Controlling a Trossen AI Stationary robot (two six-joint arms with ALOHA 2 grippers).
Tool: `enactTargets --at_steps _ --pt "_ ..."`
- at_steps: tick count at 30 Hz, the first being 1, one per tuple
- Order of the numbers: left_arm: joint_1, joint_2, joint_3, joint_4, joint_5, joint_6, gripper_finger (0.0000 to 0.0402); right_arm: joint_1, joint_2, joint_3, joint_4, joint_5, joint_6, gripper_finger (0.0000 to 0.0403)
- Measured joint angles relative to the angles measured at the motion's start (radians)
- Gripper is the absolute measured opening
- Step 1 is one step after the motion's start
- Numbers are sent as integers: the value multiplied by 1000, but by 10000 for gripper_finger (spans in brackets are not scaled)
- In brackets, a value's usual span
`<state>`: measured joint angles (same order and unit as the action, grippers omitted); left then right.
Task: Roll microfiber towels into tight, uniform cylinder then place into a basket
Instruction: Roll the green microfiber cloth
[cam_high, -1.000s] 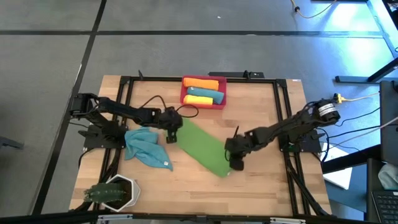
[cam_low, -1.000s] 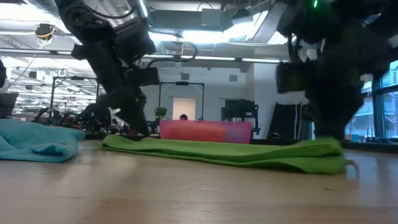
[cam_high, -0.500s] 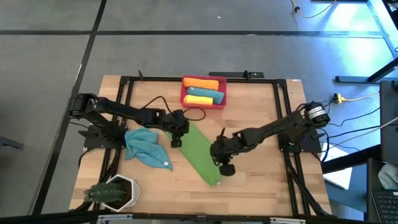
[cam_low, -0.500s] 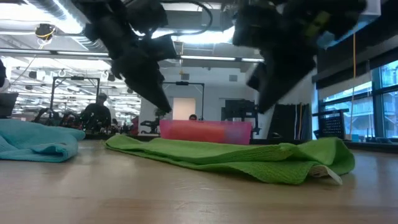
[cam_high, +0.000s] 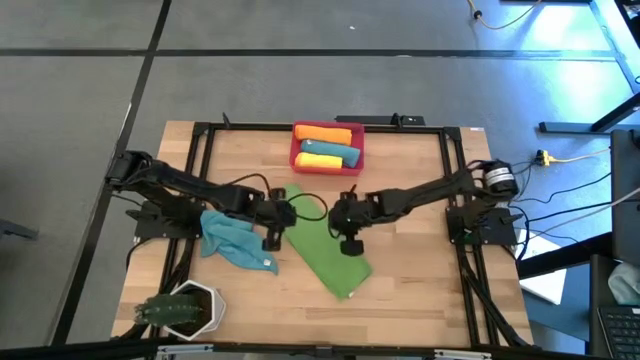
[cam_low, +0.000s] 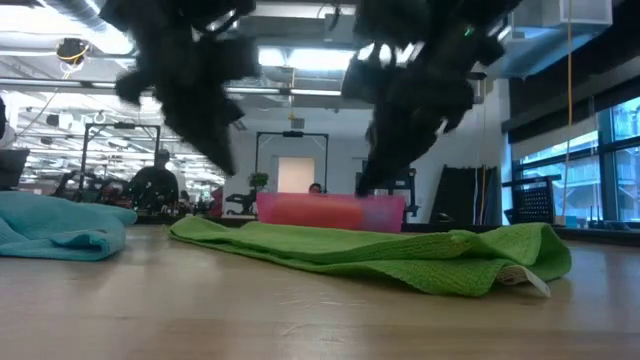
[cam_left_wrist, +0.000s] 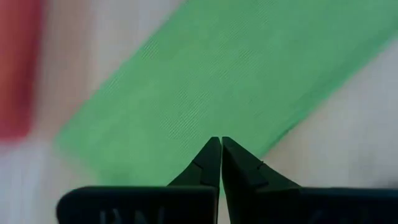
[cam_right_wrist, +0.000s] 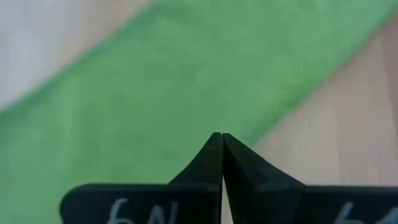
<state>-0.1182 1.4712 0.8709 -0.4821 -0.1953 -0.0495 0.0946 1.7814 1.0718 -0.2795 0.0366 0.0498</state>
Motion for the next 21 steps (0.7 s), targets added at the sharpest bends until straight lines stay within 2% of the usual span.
enactTargets --at_steps 2,5,9,17,21 --pt "10 -1 -1 -88 -74 -50 2 -12 26 -1 -27 -30 -4 9" --pt "34 -2 -27 -105 -51 -80 1 -12 66 -1 -42 -40 -6 9" --pt "69 -2 -102 3 26 -77 1 -6 110 1 -49 -45 23 10" --pt "177 -1 -178 113 29 -74 1 18 114 4 -111 -42 151 10" --pt "224 -2 -180 183 29 -4 1 46 109 3 -153 -32 308 10"
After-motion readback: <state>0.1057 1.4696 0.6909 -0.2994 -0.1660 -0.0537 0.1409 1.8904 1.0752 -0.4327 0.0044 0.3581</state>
